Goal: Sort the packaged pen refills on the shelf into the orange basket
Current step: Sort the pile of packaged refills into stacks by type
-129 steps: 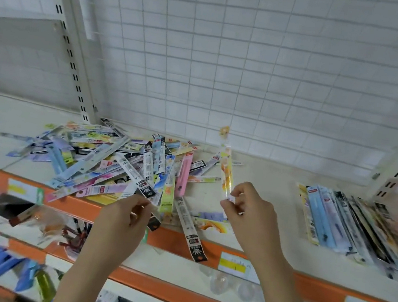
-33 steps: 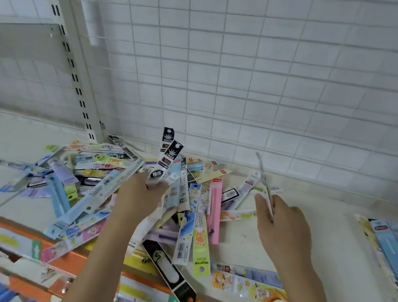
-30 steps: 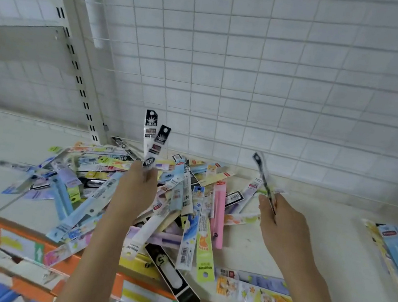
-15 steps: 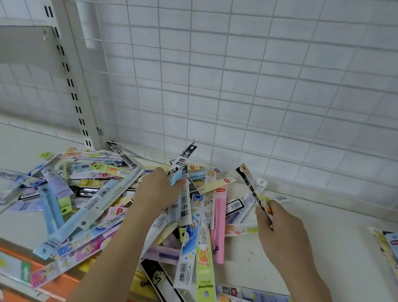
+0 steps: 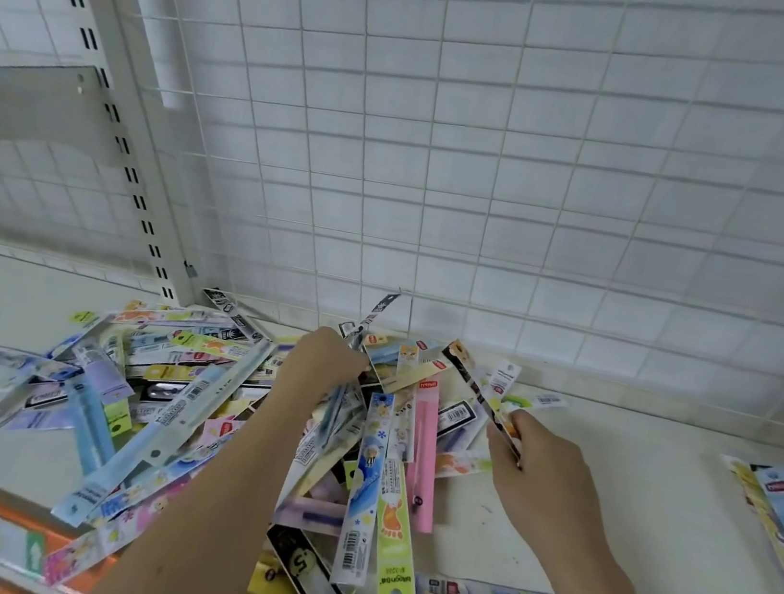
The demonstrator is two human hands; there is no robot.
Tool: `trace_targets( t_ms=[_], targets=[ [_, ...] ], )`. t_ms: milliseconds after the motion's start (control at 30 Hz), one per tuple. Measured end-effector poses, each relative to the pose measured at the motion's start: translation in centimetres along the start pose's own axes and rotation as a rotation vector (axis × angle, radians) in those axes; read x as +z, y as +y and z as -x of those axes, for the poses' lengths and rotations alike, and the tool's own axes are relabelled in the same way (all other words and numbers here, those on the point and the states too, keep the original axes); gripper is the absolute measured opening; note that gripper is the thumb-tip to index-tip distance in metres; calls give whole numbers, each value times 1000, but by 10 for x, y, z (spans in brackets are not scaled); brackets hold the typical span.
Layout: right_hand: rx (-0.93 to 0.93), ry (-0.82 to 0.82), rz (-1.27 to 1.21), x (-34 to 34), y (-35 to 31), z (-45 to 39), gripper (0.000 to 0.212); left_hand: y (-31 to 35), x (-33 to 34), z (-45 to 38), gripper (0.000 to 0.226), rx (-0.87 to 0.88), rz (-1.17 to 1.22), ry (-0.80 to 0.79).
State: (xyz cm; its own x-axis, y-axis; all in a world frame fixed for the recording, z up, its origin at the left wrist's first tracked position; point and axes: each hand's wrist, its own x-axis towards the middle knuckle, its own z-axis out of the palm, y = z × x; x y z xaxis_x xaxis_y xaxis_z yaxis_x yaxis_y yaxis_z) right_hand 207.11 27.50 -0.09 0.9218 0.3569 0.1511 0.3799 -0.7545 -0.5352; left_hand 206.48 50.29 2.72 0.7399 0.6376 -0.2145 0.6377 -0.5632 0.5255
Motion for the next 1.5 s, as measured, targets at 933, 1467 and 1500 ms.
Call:
trace_targets(
  t_ms=[933, 1467, 1500],
  targets=[
    [-33, 9, 38, 9, 2, 9, 37, -27, -31, 17, 41, 319, -34, 145],
    [28, 70, -227, -11, 9, 15, 21, -6, 2, -22, 12, 435, -430, -27],
    [31, 66, -233, -12, 9, 16, 22, -6, 3, -24, 18, 429, -424, -23]
  ],
)
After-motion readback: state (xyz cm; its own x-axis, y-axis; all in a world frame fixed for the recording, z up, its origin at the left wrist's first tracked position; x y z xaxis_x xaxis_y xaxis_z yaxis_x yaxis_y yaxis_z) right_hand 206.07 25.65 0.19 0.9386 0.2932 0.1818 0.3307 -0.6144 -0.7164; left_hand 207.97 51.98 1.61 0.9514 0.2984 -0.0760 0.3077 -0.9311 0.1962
